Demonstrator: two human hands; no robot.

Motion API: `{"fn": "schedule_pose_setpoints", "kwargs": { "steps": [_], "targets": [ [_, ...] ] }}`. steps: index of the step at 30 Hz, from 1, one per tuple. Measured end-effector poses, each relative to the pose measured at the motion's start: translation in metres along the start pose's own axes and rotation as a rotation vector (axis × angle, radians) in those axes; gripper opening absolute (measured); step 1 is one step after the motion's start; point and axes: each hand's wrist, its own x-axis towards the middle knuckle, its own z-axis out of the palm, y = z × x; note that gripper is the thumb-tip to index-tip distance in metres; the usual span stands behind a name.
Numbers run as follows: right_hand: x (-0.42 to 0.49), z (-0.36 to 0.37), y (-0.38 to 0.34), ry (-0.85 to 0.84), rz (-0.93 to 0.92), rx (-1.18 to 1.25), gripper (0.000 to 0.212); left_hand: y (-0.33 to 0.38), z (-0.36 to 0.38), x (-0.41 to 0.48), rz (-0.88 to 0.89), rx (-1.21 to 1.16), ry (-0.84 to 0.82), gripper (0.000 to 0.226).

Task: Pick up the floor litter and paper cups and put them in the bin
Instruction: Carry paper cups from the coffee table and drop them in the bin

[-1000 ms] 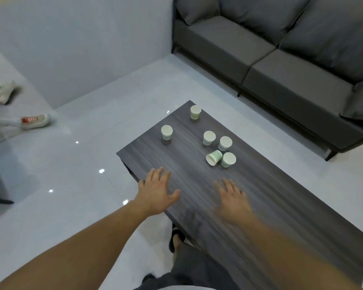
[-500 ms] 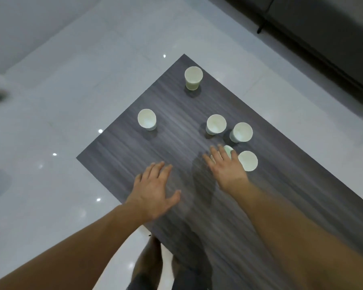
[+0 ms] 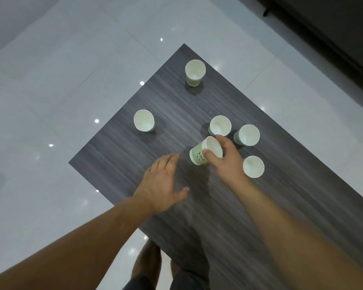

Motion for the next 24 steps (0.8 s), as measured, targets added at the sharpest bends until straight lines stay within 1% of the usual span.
{"fn": "schedule_pose_setpoints", "kwargs": {
  "steps": [1, 2, 4, 6, 8, 9, 10, 11, 13, 14, 15, 16, 17, 18, 20, 22, 24],
  "targets": [
    [-0.006, 0.003, -0.006, -0.033, 0.066, 0.166, 0.036, 0.003, -0.005, 0.003, 0.017, -0.024, 0.029, 0.095],
    [-0.011, 0.005, -0.011, -0.086, 0.107, 0.242, 0.033, 0.007, -0.010, 0.006, 0.030, -0.051, 0.051, 0.096],
    [-0.023, 0.009, -0.015, -0.205, 0.121, 0.285, 0.032, 0.013, -0.017, 0.012, 0.041, -0.102, 0.048, 0.096],
    [-0.034, 0.014, -0.012, -0.320, 0.138, 0.301, 0.036, 0.016, -0.019, 0.017, 0.027, -0.141, -0.006, 0.094],
    [-0.038, 0.011, -0.006, -0.396, 0.170, 0.303, 0.042, 0.019, -0.017, 0.019, -0.001, -0.174, -0.065, 0.091],
    [-0.038, 0.007, -0.002, -0.414, 0.158, 0.283, 0.046, 0.019, -0.014, 0.019, -0.010, -0.176, -0.076, 0.089],
    [-0.036, -0.001, 0.003, -0.369, 0.113, 0.194, 0.050, 0.019, -0.010, 0.018, -0.015, -0.169, -0.077, 0.088],
    [-0.032, -0.010, 0.011, -0.246, 0.040, 0.019, 0.054, 0.017, -0.006, 0.017, -0.026, -0.157, -0.073, 0.087],
    [-0.017, -0.035, 0.031, 0.085, -0.079, -0.434, 0.065, 0.012, 0.001, 0.012, -0.074, -0.133, -0.067, 0.090],
    [-0.010, -0.048, 0.042, 0.182, -0.058, -0.638, 0.072, 0.008, 0.004, 0.008, -0.100, -0.118, -0.067, 0.094],
    [-0.004, -0.060, 0.053, 0.198, 0.017, -0.800, 0.081, 0.004, 0.006, 0.004, -0.116, -0.104, -0.067, 0.096],
    [0.001, -0.069, 0.063, 0.147, 0.109, -0.924, 0.089, 0.000, 0.009, -0.001, -0.125, -0.096, -0.066, 0.098],
    [0.005, -0.075, 0.073, 0.077, 0.184, -0.995, 0.094, -0.003, 0.011, -0.006, -0.132, -0.100, -0.063, 0.098],
    [0.009, -0.078, 0.082, 0.020, 0.228, -1.015, 0.095, -0.005, 0.012, -0.011, -0.139, -0.114, -0.053, 0.098],
    [0.013, -0.078, 0.093, -0.026, 0.233, -0.959, 0.089, -0.010, 0.014, -0.022, -0.157, -0.136, -0.013, 0.093],
    [0.012, -0.068, 0.092, -0.042, 0.170, -0.921, 0.077, -0.014, 0.015, -0.034, -0.177, -0.138, 0.037, 0.088],
    [0.003, -0.048, 0.083, -0.078, 0.087, -0.942, 0.069, -0.018, 0.014, -0.045, -0.194, -0.140, 0.075, 0.085]
  ]
}}
